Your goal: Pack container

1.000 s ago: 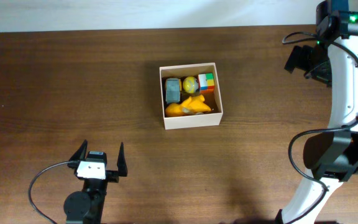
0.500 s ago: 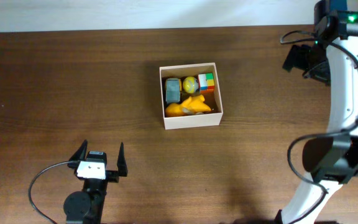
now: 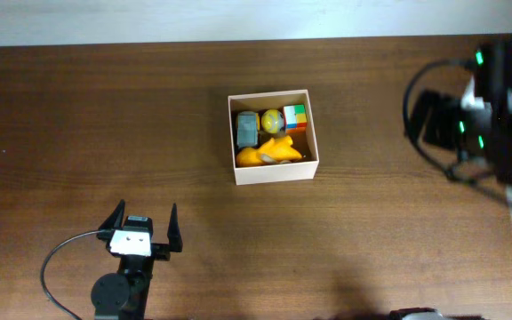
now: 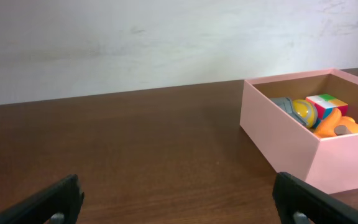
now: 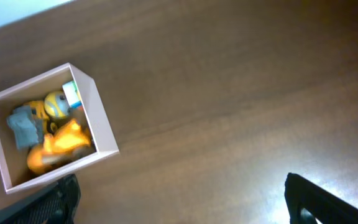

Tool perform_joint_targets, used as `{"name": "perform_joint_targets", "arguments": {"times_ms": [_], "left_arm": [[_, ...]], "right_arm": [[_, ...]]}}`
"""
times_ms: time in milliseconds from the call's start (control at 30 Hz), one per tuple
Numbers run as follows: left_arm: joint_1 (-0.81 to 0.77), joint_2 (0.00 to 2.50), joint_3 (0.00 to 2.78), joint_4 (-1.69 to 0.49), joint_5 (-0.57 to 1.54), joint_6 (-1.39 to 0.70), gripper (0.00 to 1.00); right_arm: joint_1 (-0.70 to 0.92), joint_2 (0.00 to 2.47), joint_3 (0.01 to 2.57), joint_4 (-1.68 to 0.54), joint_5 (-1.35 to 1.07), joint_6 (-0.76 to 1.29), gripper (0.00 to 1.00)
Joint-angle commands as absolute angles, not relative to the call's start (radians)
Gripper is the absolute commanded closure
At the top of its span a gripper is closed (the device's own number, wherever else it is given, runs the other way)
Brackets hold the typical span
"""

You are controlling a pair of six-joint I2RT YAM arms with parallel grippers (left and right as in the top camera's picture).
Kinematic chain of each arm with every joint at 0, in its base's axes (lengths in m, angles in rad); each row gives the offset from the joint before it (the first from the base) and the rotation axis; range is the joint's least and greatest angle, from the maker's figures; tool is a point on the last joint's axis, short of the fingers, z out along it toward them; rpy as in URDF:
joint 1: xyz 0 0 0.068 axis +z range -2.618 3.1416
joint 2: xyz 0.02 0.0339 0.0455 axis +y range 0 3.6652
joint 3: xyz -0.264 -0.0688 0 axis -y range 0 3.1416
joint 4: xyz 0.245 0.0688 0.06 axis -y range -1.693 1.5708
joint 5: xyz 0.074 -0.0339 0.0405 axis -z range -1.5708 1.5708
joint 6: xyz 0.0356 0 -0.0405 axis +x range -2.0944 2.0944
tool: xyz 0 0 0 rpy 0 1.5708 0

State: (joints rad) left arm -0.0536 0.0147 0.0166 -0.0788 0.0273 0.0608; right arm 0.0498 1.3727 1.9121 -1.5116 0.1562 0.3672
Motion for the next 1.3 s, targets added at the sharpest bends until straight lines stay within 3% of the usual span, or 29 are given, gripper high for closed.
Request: {"name": "perform_joint_targets", "arguments": {"times_ms": [0,267,767,1267], "left_arm": [[-0.049,0.005,0.009,-0.079,0.038,0.077,0.01],[-0.049,0.005,0.009,-0.079,0.038,0.077,0.01],[-0.049,0.005,0.009,-0.079,0.038,0.077,0.01],[-0.049,0.005,0.009,-0.079,0.038,0.077,0.01]], "right_arm": [[0.057,1.250,1.729,-1.458,0.161,0.379,0.01],[0.057,0.880,1.222,-1.114,0.121,0.379,0.01],[0.057,0.385,0.425,-0.233,0.085,0.374,0.01],[0.059,0.089,0.016,0.043,0.082,0.371,0.01]]}}
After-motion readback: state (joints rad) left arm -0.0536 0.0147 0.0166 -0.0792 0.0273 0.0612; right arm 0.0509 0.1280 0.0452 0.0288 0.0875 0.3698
